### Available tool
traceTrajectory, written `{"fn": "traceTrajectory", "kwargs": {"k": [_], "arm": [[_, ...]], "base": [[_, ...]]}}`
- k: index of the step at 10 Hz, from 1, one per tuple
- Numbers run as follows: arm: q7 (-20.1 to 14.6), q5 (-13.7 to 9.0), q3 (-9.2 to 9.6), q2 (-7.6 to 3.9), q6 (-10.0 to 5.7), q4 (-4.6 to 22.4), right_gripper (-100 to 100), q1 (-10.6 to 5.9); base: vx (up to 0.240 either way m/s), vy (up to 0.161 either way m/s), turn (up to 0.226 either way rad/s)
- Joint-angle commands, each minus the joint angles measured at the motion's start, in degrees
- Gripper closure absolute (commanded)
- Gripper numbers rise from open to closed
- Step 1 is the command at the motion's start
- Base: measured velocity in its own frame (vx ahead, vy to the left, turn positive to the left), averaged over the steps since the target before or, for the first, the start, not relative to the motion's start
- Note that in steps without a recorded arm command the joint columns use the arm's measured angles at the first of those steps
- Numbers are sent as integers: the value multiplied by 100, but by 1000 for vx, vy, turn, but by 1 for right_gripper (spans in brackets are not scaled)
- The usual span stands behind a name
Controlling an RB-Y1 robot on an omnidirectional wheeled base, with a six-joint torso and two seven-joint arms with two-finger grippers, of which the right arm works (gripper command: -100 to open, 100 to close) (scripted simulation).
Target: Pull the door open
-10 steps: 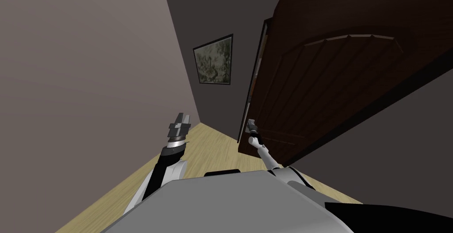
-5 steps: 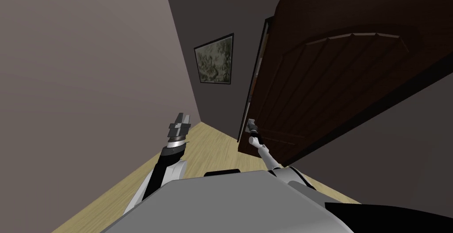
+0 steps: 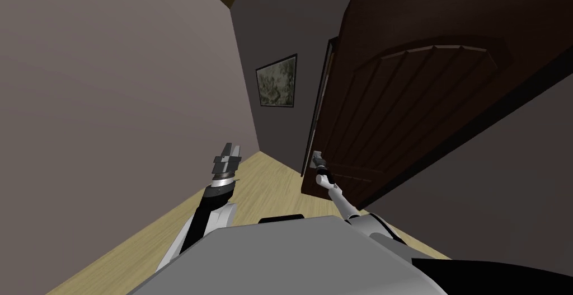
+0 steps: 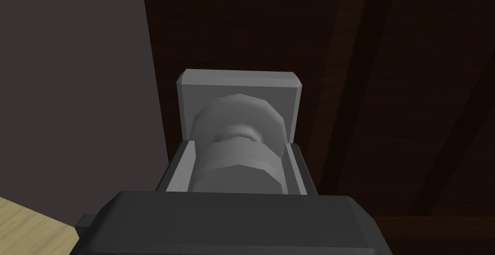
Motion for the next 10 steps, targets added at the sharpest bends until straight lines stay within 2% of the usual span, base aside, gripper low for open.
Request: {"fn": "traceTrajectory", "kwargs": {"k": [1, 5, 6, 7, 10], "arm": [[-181, 35, 126, -85, -11, -25, 100, 2], [-519, 103, 376, -266, 35, -151, 100, 105], [-460, 91, 328, -245, 23, -131, 100, 81], [-564, 107, 468, -297, 38, -190, 100, 132], [-715, 124, 661, -401, 33, -292, 100, 187]], "base": [[-157, -48, 109], [-204, -83, 144], [-102, -31, 48], [-128, -19, 105], [-246, -74, 113]]}}
